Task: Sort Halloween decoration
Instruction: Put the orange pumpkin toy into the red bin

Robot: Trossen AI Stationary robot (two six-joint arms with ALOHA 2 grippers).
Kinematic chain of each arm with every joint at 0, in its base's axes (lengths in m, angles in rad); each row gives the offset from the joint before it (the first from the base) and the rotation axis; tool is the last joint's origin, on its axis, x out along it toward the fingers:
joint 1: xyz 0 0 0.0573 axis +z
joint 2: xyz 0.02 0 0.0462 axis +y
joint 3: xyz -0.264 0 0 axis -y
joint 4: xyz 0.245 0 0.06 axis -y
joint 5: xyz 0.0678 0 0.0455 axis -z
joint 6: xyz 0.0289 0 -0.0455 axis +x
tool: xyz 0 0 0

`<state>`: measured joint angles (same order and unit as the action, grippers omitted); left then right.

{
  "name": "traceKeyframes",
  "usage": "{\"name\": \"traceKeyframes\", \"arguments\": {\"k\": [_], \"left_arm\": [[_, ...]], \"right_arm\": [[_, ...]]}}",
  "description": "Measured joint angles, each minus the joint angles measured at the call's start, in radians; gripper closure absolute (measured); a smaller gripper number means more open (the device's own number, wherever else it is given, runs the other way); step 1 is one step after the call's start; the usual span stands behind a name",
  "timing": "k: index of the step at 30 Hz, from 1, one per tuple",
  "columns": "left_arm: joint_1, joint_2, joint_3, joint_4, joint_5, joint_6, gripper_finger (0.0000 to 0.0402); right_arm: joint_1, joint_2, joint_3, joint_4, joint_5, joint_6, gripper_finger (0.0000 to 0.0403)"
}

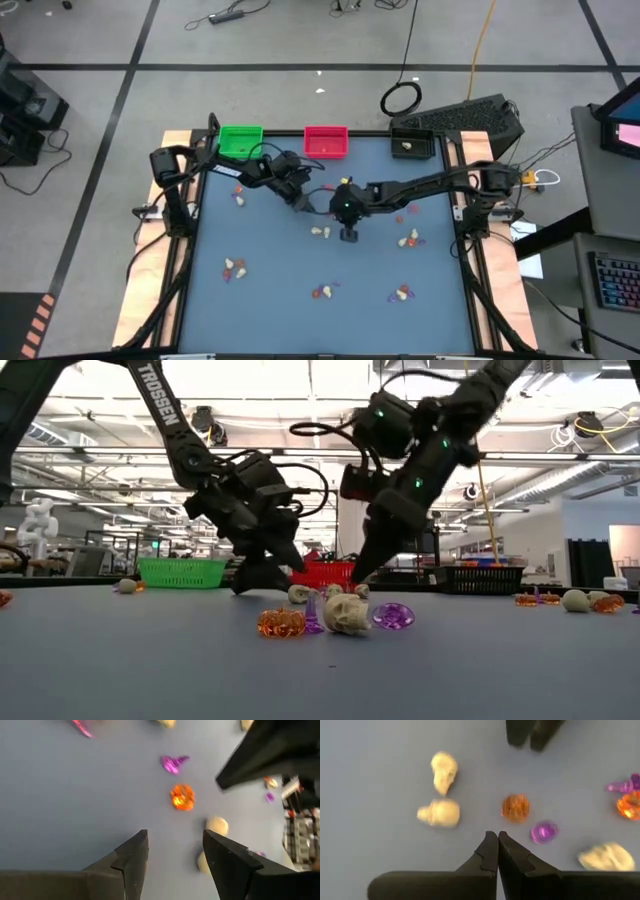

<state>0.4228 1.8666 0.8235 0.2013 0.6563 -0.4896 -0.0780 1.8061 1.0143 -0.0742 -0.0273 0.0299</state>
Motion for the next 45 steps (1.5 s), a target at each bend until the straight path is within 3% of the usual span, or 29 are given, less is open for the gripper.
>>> {"name": "traceKeyframes", "arguments": {"k": [9, 24, 33, 38, 45], "left_arm": [[-0.022, 0.046, 0.005, 0.052, -0.018, -0.067, 0.0208], [-0.052, 0.047, 0.004, 0.055, -0.11, -0.049, 0.0208], [-0.058, 0.052, 0.041, 0.045, -0.166, 0.037, 0.0208], [-0.061, 0.055, 0.058, 0.047, -0.186, 0.056, 0.0208], [-0.061, 0.104, 0.066, 0.069, -0.188, 0.051, 0.0208]], "right_arm": [[-0.003, 0.047, -0.06, 0.205, 0.004, 0.037, 0.0402], [-0.037, 0.103, -0.014, 0.207, 0.002, 0.033, 0.0403], [-0.036, 0.079, 0.044, 0.039, 0.007, 0.001, 0.0403], [-0.036, 0.079, 0.044, 0.0, 0.079, 0.006, 0.0403], [-0.04, 0.094, 0.04, 0.071, 0.079, 0.009, 0.0403]]}}
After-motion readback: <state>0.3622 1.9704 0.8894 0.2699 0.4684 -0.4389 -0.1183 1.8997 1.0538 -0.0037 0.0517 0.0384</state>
